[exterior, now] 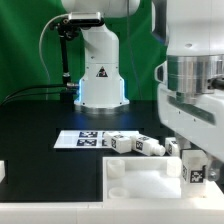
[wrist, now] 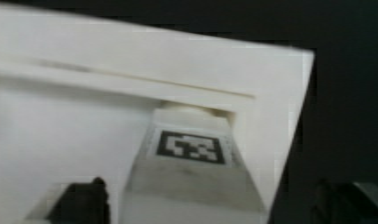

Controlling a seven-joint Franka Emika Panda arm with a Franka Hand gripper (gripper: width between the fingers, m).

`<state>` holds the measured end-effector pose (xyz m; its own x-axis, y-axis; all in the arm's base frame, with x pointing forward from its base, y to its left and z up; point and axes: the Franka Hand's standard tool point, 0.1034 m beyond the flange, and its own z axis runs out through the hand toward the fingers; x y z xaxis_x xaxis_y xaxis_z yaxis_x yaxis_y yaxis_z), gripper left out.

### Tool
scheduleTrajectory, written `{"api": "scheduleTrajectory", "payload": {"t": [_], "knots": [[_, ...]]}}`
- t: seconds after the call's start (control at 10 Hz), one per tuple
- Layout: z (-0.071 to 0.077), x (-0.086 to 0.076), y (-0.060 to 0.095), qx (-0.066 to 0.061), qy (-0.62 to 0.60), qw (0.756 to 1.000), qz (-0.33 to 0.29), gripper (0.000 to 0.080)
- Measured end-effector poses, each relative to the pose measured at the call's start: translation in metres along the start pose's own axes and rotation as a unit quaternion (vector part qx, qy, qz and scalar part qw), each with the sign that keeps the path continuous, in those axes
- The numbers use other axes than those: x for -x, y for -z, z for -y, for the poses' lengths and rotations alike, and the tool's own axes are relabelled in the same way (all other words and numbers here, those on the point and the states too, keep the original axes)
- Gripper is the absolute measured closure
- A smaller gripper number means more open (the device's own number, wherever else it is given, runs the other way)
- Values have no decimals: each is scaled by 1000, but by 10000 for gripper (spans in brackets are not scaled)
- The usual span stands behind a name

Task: Assemble one leg

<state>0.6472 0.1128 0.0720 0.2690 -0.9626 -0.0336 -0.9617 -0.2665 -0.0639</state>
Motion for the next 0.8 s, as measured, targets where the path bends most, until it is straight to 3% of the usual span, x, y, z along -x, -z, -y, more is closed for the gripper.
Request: {"api": "scheduleTrajectory", "payload": {"t": [0.1,0.5,0.6,0.7,0.8], "knots": [[-5,1,-2,-4,119,993,1,172],[-7,-1,-3,1,261,965,-4,151],[-7,0,-3,5,329,944,-9,151],[-7,5,-5,15,455,890,-15,151],[-6,6,-4,14,500,866,-15,151]]}}
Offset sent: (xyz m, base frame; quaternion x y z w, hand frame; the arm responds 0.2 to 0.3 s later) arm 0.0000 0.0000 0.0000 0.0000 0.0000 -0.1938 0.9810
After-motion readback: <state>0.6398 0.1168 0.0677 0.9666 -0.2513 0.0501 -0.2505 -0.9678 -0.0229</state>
